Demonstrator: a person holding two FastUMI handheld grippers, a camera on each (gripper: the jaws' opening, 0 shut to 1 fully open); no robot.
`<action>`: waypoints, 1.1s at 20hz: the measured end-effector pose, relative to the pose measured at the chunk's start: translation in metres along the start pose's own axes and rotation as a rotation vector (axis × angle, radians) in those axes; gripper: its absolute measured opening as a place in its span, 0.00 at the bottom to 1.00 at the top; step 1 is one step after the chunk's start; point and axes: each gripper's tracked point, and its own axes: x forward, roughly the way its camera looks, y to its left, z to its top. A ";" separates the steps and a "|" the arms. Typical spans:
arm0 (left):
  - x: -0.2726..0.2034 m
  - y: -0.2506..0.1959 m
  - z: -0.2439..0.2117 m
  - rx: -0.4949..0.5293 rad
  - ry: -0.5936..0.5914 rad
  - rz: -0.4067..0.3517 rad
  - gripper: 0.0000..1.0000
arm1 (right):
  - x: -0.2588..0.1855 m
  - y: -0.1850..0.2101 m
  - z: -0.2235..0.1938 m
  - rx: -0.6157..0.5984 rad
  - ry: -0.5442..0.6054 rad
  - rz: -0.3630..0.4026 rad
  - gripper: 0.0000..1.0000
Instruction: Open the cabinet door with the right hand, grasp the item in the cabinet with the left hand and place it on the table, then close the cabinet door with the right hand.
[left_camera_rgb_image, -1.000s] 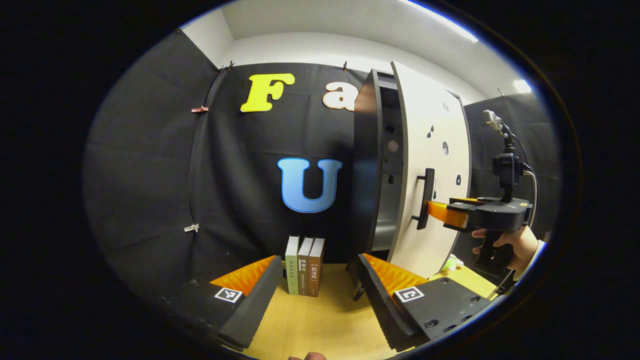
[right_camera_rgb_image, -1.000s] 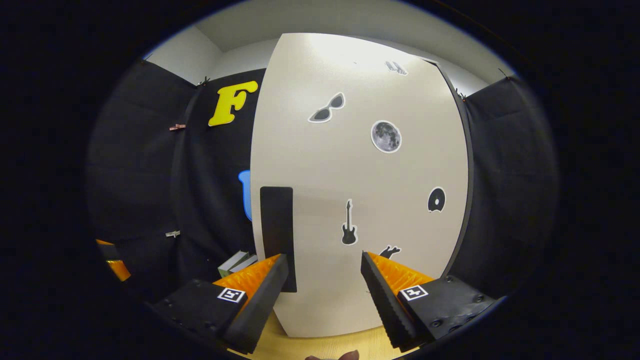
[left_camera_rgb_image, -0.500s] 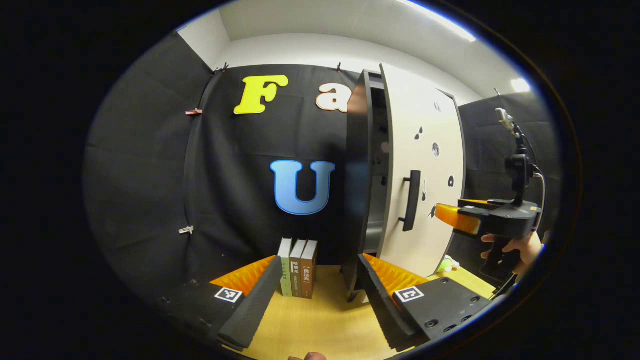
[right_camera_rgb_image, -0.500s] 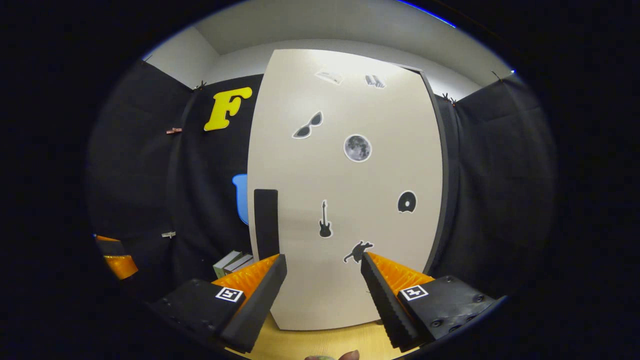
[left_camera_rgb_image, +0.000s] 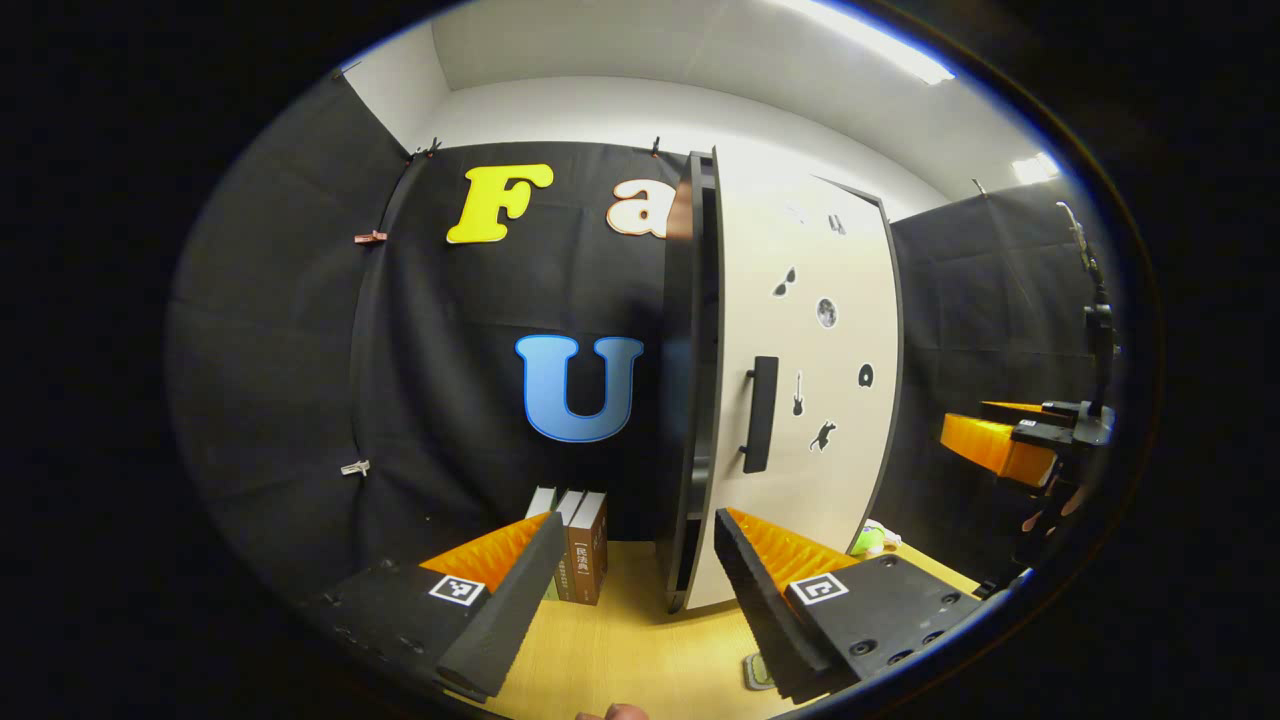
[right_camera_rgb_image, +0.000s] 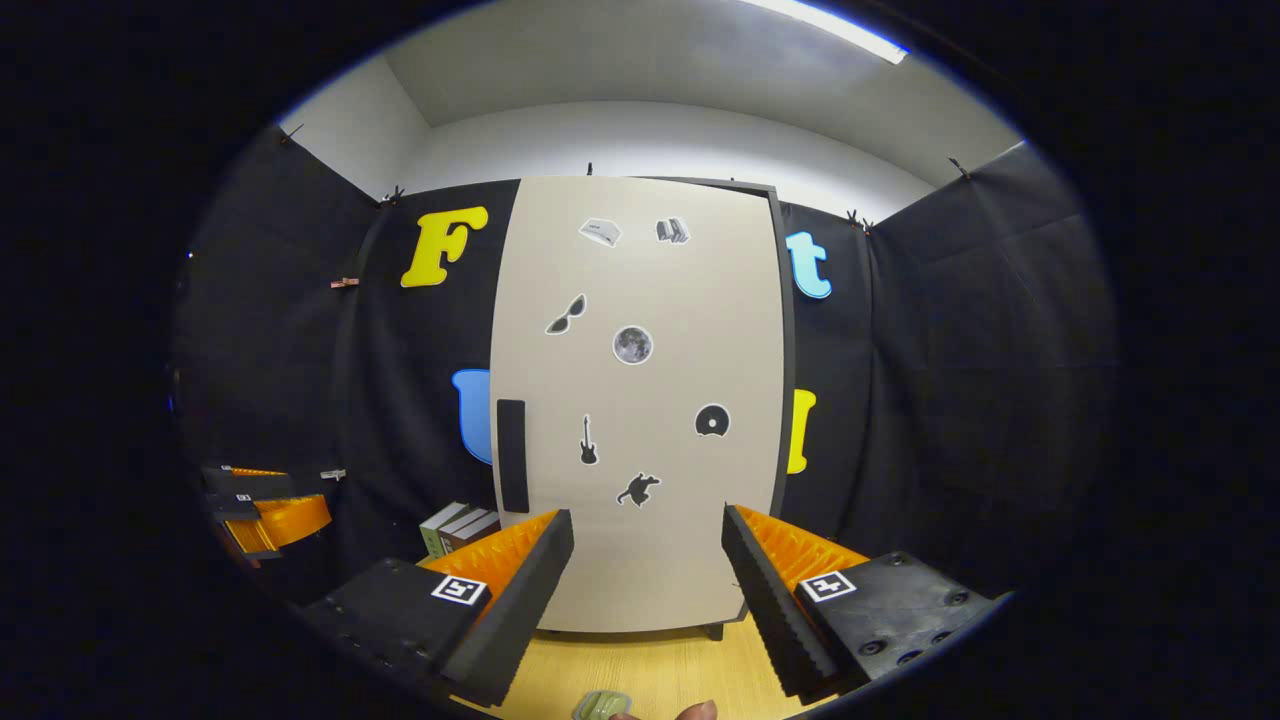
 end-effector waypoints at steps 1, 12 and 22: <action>-0.001 -0.004 -0.001 0.004 0.002 -0.001 0.95 | -0.007 -0.007 0.000 0.004 0.001 -0.003 0.97; -0.023 -0.056 0.008 0.011 -0.022 0.024 0.94 | -0.046 -0.074 0.002 0.035 0.015 0.000 0.97; -0.040 -0.090 0.018 0.011 -0.045 0.063 0.95 | -0.062 -0.100 0.007 0.052 0.001 0.048 0.97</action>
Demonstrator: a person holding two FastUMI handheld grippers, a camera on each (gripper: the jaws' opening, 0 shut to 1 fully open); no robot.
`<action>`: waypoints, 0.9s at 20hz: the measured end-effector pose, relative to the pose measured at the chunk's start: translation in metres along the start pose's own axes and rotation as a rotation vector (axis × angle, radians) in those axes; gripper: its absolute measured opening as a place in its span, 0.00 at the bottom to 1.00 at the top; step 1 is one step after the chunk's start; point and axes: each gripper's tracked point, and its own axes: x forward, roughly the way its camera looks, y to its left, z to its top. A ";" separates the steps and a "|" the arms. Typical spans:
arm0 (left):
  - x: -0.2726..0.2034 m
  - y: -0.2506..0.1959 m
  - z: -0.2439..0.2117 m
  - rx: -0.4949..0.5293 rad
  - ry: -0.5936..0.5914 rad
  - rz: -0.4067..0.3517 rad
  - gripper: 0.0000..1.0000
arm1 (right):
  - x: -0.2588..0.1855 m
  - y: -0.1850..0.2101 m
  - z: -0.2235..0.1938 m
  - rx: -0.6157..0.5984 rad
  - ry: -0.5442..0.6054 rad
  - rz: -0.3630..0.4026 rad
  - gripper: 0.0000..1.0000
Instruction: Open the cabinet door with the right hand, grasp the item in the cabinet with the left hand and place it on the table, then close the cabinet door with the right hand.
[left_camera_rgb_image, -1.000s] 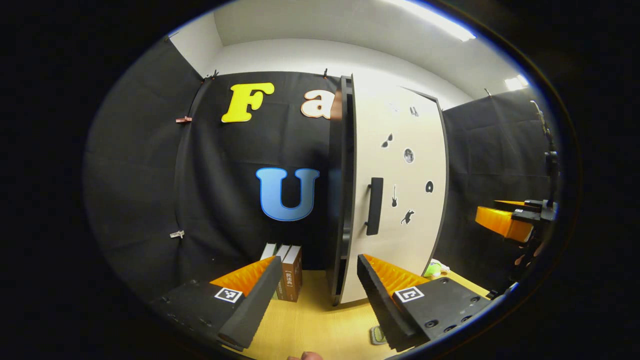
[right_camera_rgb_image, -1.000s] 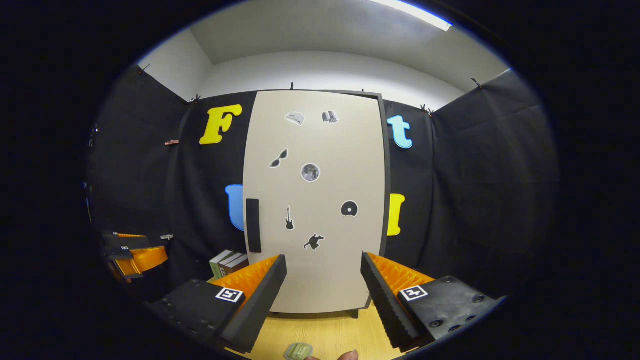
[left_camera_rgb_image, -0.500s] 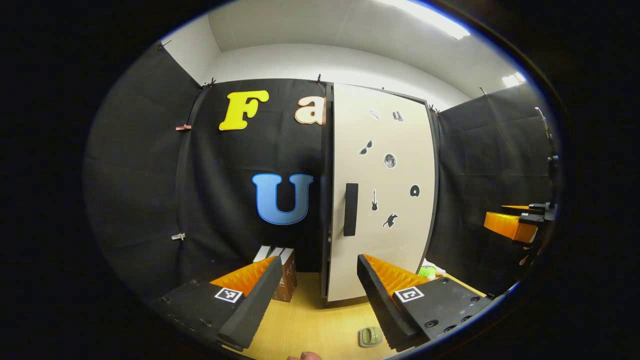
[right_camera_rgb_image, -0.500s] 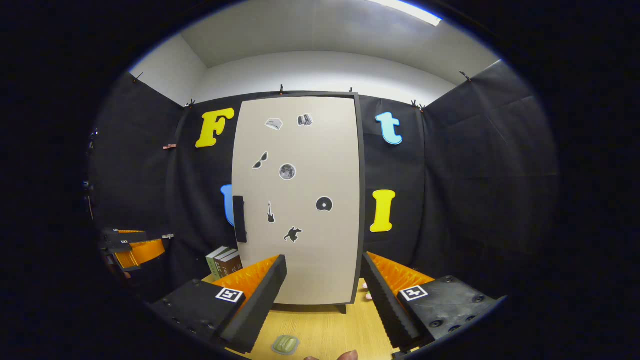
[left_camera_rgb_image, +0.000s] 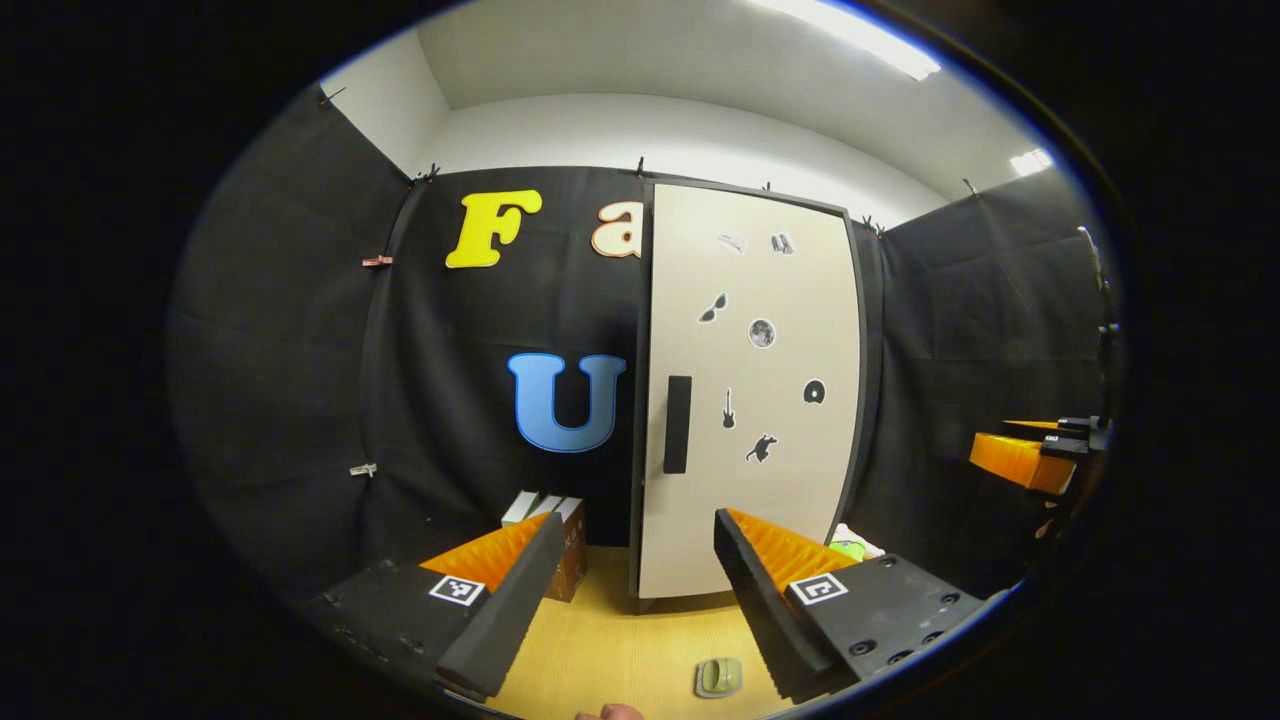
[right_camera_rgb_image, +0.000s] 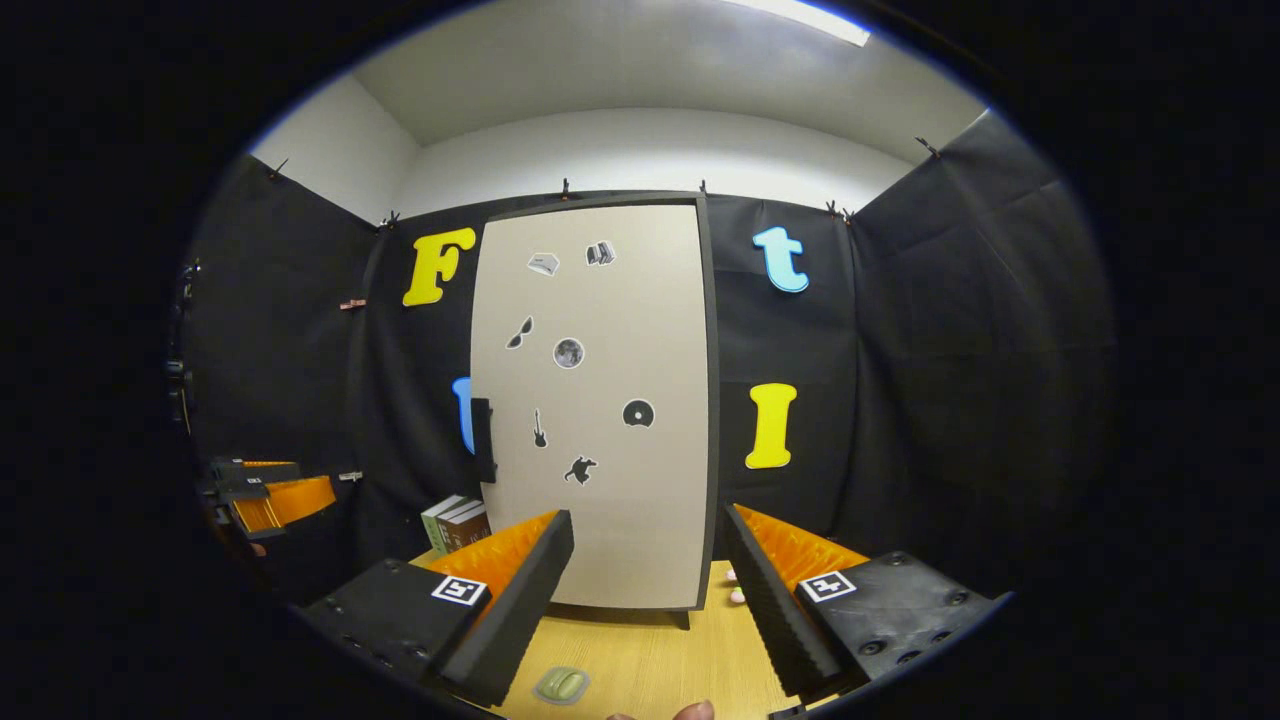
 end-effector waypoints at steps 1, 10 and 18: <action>0.000 -0.004 0.001 0.008 0.001 -0.001 0.95 | 0.001 -0.001 0.000 0.006 0.001 0.004 0.97; 0.007 -0.014 0.001 0.032 0.011 0.027 0.95 | 0.008 -0.008 0.000 0.006 -0.006 0.015 0.97; 0.013 -0.019 0.006 0.026 0.006 0.039 0.95 | 0.013 -0.007 0.006 -0.003 -0.022 0.025 0.97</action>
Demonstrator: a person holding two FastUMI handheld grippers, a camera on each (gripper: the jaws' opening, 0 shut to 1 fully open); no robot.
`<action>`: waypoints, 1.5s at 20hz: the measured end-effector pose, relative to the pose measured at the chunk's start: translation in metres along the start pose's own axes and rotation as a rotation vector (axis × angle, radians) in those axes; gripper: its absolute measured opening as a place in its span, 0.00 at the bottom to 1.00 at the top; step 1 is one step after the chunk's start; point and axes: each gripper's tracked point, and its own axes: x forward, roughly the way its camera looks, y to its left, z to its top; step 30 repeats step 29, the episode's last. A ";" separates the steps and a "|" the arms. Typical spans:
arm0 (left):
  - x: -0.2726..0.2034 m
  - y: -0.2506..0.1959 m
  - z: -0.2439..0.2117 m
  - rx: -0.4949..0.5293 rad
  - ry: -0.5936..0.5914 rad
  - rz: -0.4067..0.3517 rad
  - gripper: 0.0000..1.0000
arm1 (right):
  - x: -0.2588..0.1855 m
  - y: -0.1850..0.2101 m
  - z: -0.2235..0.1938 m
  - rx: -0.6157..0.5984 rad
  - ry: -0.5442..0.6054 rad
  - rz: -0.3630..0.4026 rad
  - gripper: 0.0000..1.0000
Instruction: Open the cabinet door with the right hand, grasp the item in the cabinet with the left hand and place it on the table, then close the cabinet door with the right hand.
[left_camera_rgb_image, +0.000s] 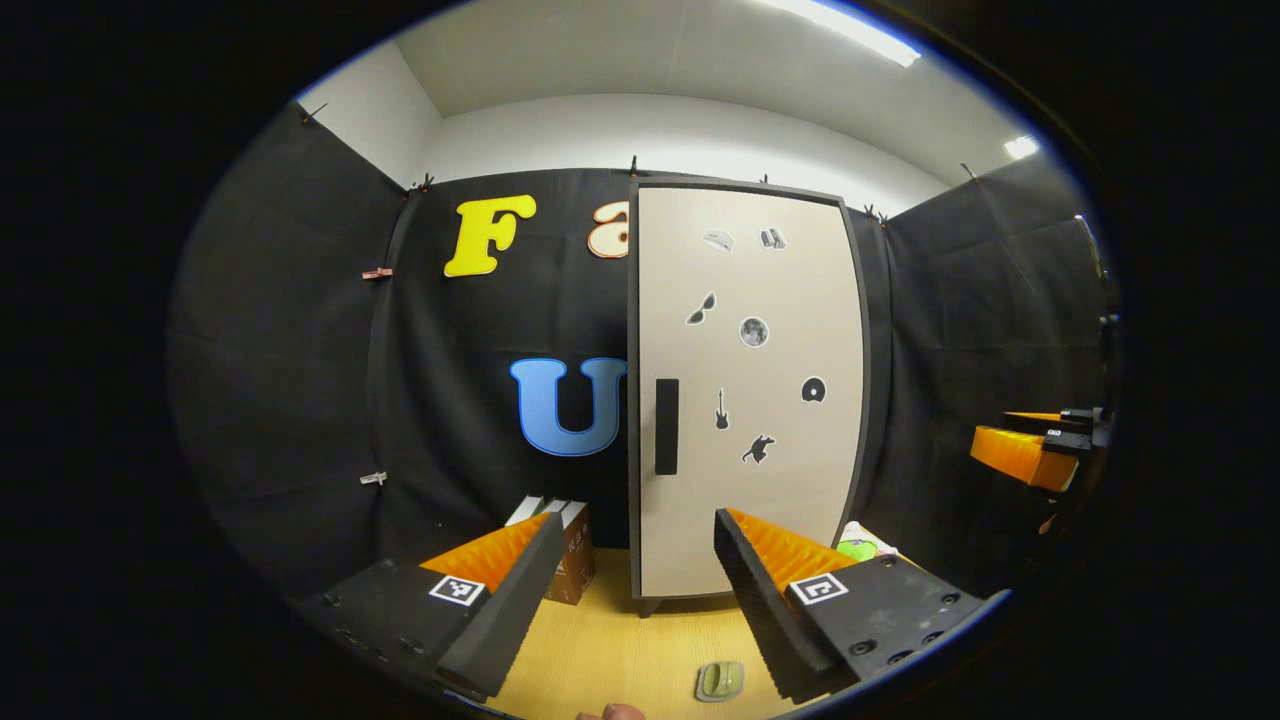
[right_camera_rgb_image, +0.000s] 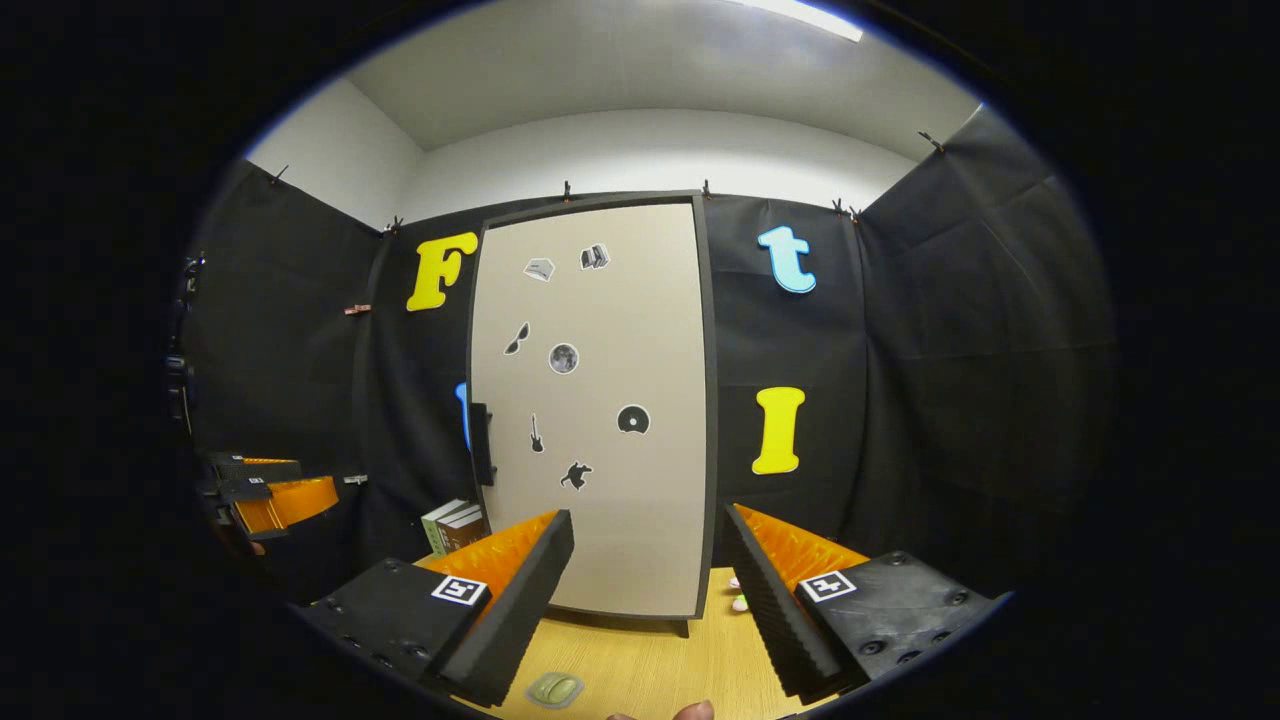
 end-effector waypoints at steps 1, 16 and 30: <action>0.001 0.001 0.001 0.000 0.000 0.001 0.95 | 0.000 0.001 0.000 -0.003 0.000 0.003 0.97; 0.005 -0.001 0.000 0.012 0.004 -0.004 0.95 | -0.001 0.005 -0.003 -0.007 0.000 0.001 0.97; 0.009 -0.008 0.001 0.028 0.008 -0.019 0.95 | -0.002 0.002 -0.005 -0.001 -0.001 -0.010 0.97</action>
